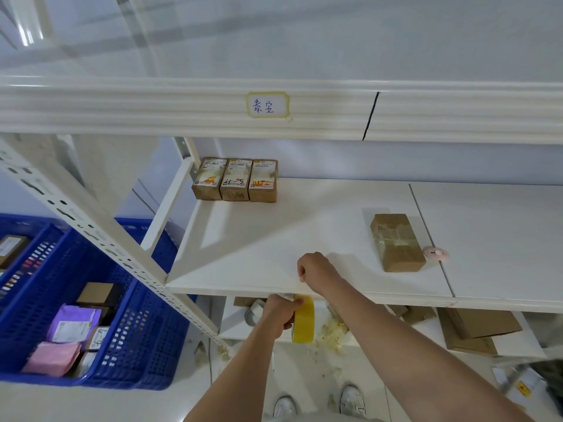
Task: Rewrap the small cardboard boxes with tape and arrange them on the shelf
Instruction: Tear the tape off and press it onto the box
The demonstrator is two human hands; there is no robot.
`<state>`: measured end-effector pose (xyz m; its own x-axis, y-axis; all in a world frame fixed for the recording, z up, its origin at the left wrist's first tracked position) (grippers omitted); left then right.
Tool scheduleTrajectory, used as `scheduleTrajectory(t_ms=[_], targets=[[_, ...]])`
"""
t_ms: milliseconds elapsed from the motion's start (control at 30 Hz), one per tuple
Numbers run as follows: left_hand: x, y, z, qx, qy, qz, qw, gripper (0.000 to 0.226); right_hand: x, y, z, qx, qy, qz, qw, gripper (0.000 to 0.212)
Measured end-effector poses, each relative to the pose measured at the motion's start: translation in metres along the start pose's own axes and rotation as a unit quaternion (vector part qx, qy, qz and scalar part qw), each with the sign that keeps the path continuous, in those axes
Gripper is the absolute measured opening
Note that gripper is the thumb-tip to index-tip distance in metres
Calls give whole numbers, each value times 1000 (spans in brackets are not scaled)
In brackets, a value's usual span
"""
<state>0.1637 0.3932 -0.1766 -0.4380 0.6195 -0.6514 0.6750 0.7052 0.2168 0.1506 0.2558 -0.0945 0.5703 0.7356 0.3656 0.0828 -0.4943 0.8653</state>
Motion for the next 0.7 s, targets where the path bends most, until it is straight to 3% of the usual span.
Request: scheduleTrajectory(t_ms=[67, 133, 200, 333, 400, 467, 567, 700], targets=[[0, -1, -1, 2, -2, -1, 1000, 26, 1, 2, -3, -21, 6, -7, 1000, 19], [-2, 0, -3, 4, -14, 15, 1000, 28, 0, 7, -3, -43, 7, -29, 999, 47], [-8, 4, -7, -8, -36, 78, 996, 33, -4, 11, -2, -59, -2, -41, 997, 57], [-35, 22, -15, -83, -101, 276, 952, 32, -24, 21, 0, -59, -27, -40, 997, 45], [-56, 24, -20, -121, -137, 308, 934, 30, -33, 34, 0, -84, -35, -19, 996, 37], [-83, 15, -25, -136, -176, 288, 931, 30, -43, 52, -3, -129, -39, 2, 991, 31], [-124, -25, -29, -95, -225, 218, 945, 31, -66, 85, -10, -204, -57, -2, 977, 24], [-155, -89, -27, 2, -186, 55, 981, 13, -123, 128, -25, -264, -109, -49, 957, 21]])
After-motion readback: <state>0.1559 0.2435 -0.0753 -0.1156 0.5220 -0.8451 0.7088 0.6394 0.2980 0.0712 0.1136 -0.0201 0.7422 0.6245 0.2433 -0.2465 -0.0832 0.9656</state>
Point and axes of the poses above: each hand's wrist, its own z-axis towards the middle knuckle, its own y-axis out of the back of the hand, x = y × z, the point moved 6 cm from there along z, towards the middle knuckle, and after that the axes turned 4 degrees about -y, right-handed, at the moved point
